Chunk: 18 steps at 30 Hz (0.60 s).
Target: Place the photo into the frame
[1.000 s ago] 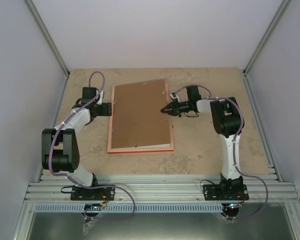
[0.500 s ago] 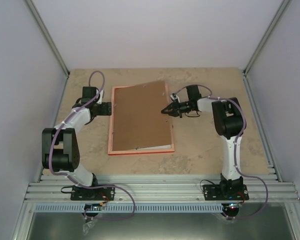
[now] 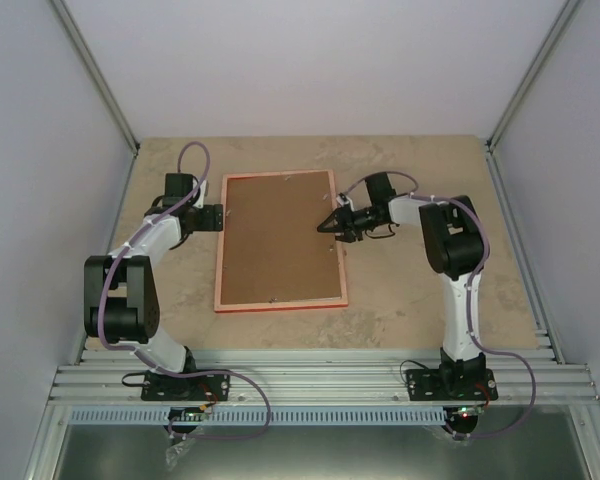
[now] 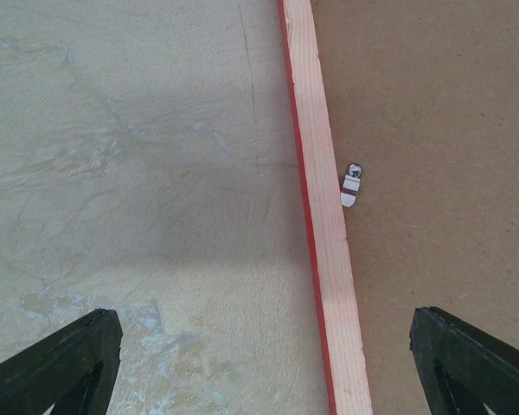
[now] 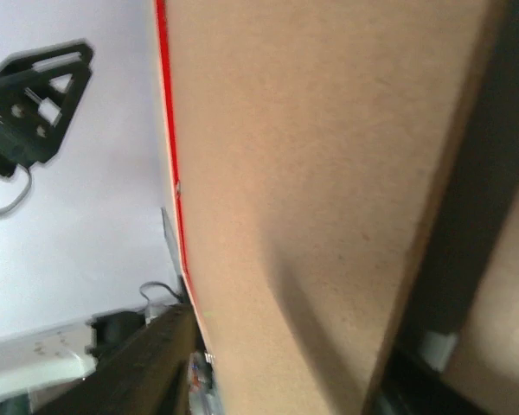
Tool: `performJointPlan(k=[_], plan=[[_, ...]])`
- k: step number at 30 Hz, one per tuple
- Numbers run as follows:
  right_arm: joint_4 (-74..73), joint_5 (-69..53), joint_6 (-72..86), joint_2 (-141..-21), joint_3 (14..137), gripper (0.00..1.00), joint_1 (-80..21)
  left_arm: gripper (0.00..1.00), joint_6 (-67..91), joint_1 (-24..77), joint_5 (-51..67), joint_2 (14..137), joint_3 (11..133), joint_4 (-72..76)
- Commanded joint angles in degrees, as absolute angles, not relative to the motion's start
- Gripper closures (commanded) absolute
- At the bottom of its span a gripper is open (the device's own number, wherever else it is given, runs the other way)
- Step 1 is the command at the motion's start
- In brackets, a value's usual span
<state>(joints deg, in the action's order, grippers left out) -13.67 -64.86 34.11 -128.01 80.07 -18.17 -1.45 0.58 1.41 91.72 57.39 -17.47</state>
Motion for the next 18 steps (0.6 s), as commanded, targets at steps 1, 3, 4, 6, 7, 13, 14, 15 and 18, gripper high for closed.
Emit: performJointPlan(k=[1,3,4,6,7,13,14,15,18], plan=[[-21.00,-58.53,27.60,-126.15,82.48,0.49,-18.81,0.07,-0.73,0.26,2.11,92.03,58.60,-17.37],[-22.37,-57.31,26.36,-124.98,82.70,0.43,-18.81,0.07,-0.57,0.26,2.19,92.04,58.40,-17.34],[-23.07,-56.53,25.66,-124.20,82.89,0.40,-18.81,0.07,-0.55,0.26,2.15,92.10,58.32,-17.33],[-24.83,-54.90,23.69,-123.05,83.30,0.30,-18.84,0.07,-0.58,0.26,2.17,92.22,58.31,-17.48],[-25.93,-54.06,22.67,-122.44,83.49,0.25,-18.81,0.07,-0.60,0.26,2.19,92.22,58.35,-17.53],[-32.81,-47.47,14.60,-119.50,85.95,0.18,-18.81,0.07,-0.54,0.22,2.03,92.29,58.59,-17.66],[-33.85,-46.22,13.25,-119.04,86.38,0.18,-18.85,0.06,-0.58,0.18,2.01,92.33,58.69,-17.67],[-34.78,-44.69,11.77,-118.60,86.83,0.18,-18.81,0.06,-0.55,0.18,2.10,92.37,58.74,-17.64],[-36.79,-41.12,9.20,-117.22,87.44,0.18,-18.74,0.06,-0.59,0.18,2.02,92.55,59.00,-17.56]])
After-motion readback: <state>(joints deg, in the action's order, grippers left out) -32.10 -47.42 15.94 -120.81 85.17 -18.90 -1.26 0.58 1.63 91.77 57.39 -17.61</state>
